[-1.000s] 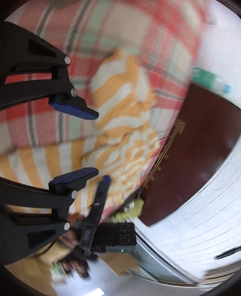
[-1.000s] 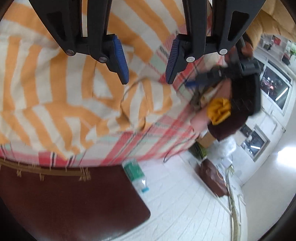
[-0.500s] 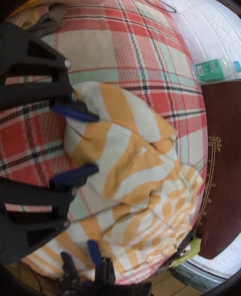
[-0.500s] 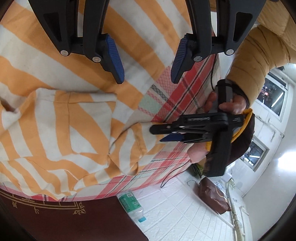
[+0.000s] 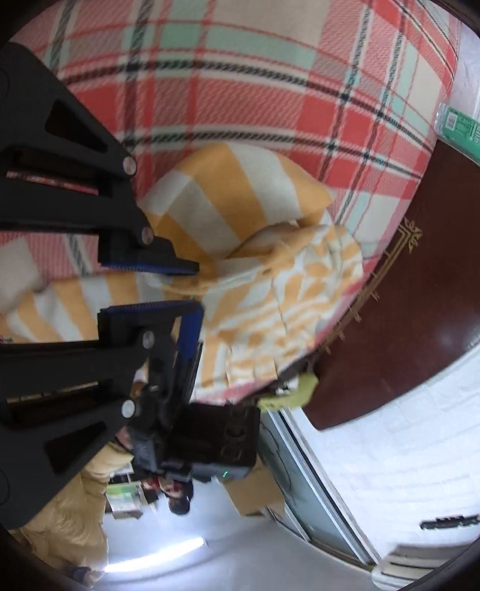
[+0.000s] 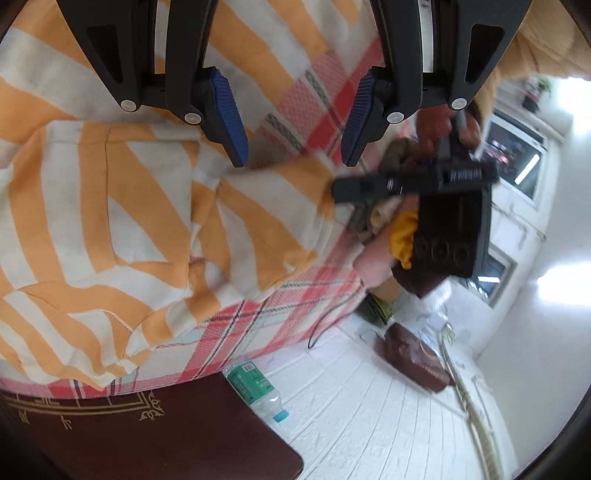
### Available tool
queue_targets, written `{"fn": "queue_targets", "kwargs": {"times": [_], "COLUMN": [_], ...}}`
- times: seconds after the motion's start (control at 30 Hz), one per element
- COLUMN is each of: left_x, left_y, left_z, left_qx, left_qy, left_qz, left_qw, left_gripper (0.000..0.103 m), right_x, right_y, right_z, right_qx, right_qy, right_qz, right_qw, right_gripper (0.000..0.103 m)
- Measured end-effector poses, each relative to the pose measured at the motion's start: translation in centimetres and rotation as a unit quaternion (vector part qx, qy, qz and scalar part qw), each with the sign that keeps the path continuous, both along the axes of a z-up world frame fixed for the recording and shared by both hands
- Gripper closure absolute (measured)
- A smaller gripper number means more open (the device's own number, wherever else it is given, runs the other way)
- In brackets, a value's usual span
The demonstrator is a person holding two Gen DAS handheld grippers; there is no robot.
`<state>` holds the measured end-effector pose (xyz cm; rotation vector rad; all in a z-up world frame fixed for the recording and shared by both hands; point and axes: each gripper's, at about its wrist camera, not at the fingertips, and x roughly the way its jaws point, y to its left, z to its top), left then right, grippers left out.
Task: Fold clothes
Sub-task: 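Grasp the shirt with the left gripper while the right gripper grasps and lifts a corner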
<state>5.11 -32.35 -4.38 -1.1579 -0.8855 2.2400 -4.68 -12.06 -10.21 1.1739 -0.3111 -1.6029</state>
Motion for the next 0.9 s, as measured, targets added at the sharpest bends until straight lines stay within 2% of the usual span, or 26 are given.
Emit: {"fn": "queue_targets", "kwargs": {"times": [0.07,0.13,0.3,0.4,0.43,0.47,0.53,0.63,0.67,0.7,0.73,0.83,0.9], "left_x": [0.4,0.4,-0.2,0.7,1.0,1.8,3.3,4.3,4.5,4.7,4.9,5.5,5.8], "left_y": [0.5,1.2,3.4,4.0,4.1,4.1,3.5,2.8,2.6,2.4,2.3,1.7,1.4], "left_z": [0.0,0.1,0.3,0.3,0.4,0.4,0.2,-0.1,-0.2,-0.3,-0.4,-0.6,-0.8], "left_qx": [0.018,0.01,-0.009,-0.031,-0.041,-0.06,-0.072,-0.076,-0.076,-0.076,-0.075,-0.074,-0.074], "left_qy": [0.011,0.018,0.029,0.038,0.041,0.045,0.045,0.039,0.036,0.033,0.031,0.023,0.018], "left_qz": [0.004,0.004,-0.005,-0.009,-0.009,-0.003,0.005,0.014,0.016,0.018,0.02,0.027,0.03], "left_qw": [0.9998,0.9998,0.9995,0.9988,0.9983,0.9972,0.9964,0.9962,0.9963,0.9964,0.9965,0.9966,0.9966], "left_gripper": [0.087,0.087,0.087,0.086,0.075,0.057,0.043,0.043,0.043,0.043,0.043,0.043,0.043], "right_x": [-0.6,-1.2,-2.1,-2.0,-1.9,-1.7,-1.1,0.5,1.1,1.3,1.0,0.0,-1.3], "right_y": [-0.2,-0.5,-3.9,-6.0,-6.8,-7.7,-9.6,-11.7,-12.0,-12.0,-11.5,-9.8,-7.8], "right_z": [-0.1,-0.1,0.8,1.5,1.6,1.6,1.0,0.0,-0.1,0.0,0.7,2.8,5.7], "right_qx": [-0.01,-0.017,0.014,0.049,0.07,0.094,0.145,0.206,0.224,0.232,0.226,0.208,0.172], "right_qy": [-0.017,-0.025,-0.003,0.033,0.048,0.062,0.092,0.167,0.199,0.218,0.221,0.228,0.23], "right_qz": [-0.009,-0.016,-0.003,0.005,0.01,0.015,0.026,0.047,0.05,0.049,0.043,0.026,0.003], "right_qw": [1.0,0.999,1.0,0.998,0.996,0.994,0.985,0.963,0.953,0.947,0.948,0.951,0.958], "right_gripper": [0.03,0.03,0.03,0.03,0.03,0.03,0.03,0.031,0.042,0.072,0.087,0.091,0.091]}}
